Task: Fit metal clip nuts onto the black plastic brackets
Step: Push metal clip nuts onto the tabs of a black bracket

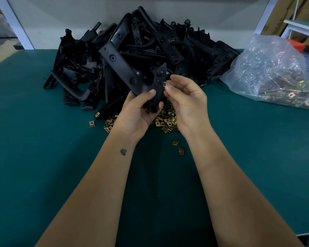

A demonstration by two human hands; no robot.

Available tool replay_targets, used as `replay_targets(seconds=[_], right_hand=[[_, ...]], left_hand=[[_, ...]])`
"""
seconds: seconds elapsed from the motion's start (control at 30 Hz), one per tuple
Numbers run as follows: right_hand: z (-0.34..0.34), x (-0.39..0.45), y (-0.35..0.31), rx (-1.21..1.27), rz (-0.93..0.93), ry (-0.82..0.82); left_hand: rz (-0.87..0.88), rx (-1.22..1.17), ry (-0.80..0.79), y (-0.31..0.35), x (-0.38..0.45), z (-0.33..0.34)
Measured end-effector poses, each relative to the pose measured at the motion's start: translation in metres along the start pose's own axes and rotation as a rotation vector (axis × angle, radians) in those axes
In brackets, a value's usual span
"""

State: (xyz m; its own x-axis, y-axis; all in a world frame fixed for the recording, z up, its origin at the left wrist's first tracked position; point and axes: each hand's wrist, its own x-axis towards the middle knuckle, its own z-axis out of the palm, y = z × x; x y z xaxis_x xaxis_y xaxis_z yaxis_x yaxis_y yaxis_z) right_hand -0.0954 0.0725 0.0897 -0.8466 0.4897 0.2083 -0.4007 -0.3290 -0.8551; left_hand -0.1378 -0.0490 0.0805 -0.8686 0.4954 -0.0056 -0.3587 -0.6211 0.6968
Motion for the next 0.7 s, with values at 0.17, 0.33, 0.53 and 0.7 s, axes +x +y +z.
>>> replay_targets(seconds=[0.17, 0.33, 0.53, 0.7], right_hand=[[-0.0002, -0.0001, -0.0007, 0.069, 0.006, 0.017], [-0.0009, 0.0008, -0.0006, 0.077, 0.025, 0.02], [-0.0012, 0.0016, 0.0011, 0.036, 0.045, 0.01], [-0.0002, 0.0014, 0.0013, 0.086, 0.074, 0.013]], left_hand=[[0.006, -0.001, 0.02, 0.0006, -0.0012, 0.0017], [0.009, 0.019, 0.021, 0.0002, -0.0015, 0.0026], [0.037, 0.022, 0.013, 0.0006, -0.0011, 0.0024], [0.041, 0.047, -0.043, 0.0022, -0.0015, 0.0004]])
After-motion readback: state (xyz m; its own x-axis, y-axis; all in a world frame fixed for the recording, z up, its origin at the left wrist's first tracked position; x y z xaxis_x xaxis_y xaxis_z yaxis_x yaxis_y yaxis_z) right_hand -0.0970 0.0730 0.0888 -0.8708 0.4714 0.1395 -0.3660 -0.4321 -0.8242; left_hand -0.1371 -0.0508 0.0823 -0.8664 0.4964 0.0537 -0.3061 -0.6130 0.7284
